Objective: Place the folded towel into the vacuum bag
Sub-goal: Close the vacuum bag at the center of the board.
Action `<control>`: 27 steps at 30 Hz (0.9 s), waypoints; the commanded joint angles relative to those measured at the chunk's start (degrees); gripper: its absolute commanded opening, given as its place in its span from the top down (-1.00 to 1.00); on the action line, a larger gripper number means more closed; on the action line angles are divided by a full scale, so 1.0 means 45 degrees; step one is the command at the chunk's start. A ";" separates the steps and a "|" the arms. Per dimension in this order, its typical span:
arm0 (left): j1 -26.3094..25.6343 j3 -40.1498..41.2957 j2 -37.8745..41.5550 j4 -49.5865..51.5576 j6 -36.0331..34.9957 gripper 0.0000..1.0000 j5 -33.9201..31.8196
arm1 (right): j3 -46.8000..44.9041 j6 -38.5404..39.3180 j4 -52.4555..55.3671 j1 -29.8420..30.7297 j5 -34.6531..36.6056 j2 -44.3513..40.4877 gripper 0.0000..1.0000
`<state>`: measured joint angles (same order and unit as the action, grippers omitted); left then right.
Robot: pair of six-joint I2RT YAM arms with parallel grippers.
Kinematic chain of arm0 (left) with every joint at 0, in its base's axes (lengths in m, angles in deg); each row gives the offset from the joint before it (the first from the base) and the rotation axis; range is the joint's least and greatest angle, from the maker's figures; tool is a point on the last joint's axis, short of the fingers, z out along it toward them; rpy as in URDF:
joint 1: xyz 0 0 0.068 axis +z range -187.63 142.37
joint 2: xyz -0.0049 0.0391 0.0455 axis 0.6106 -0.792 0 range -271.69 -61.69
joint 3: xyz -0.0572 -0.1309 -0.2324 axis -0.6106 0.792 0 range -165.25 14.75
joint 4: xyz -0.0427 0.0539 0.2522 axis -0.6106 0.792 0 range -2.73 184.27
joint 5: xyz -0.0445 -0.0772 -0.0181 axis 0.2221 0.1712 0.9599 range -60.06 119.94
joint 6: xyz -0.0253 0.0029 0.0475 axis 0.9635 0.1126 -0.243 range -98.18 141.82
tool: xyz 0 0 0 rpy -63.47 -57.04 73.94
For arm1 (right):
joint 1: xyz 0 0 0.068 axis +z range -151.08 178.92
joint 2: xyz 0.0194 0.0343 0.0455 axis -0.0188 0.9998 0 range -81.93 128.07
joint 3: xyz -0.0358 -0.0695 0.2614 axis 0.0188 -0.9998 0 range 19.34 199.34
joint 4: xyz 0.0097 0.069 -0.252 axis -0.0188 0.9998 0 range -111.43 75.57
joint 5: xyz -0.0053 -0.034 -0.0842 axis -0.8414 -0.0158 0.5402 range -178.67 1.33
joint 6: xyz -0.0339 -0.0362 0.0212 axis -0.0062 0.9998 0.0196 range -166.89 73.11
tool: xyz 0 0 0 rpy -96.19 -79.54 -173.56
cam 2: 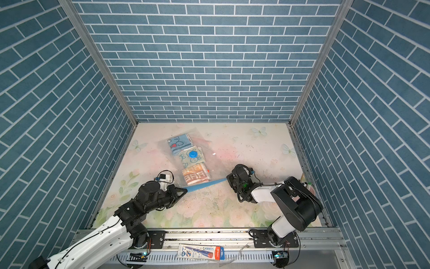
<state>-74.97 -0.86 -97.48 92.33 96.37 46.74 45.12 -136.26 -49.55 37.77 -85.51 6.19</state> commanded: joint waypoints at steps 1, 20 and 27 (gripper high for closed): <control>0.0334 -0.0159 -0.0093 -0.0195 -0.0357 1.00 -0.0747 | -0.0288 0.2016 0.1663 -0.1116 0.1976 -0.0108 0.86; 0.3758 -0.1228 -0.1437 0.4789 -0.4155 -0.45 0.1569 | 0.2210 0.8915 0.7826 -0.2006 -0.3284 -0.3348 -0.21; 0.5176 -0.1644 -0.3121 0.3519 -0.5091 -0.48 0.2103 | 0.4787 1.3009 0.9467 -0.2881 -0.5148 -0.1202 -0.22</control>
<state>-53.55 -6.90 -110.07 110.08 76.78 54.65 63.61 -90.33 -13.75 25.55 -103.72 -3.14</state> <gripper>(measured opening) 0.740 0.607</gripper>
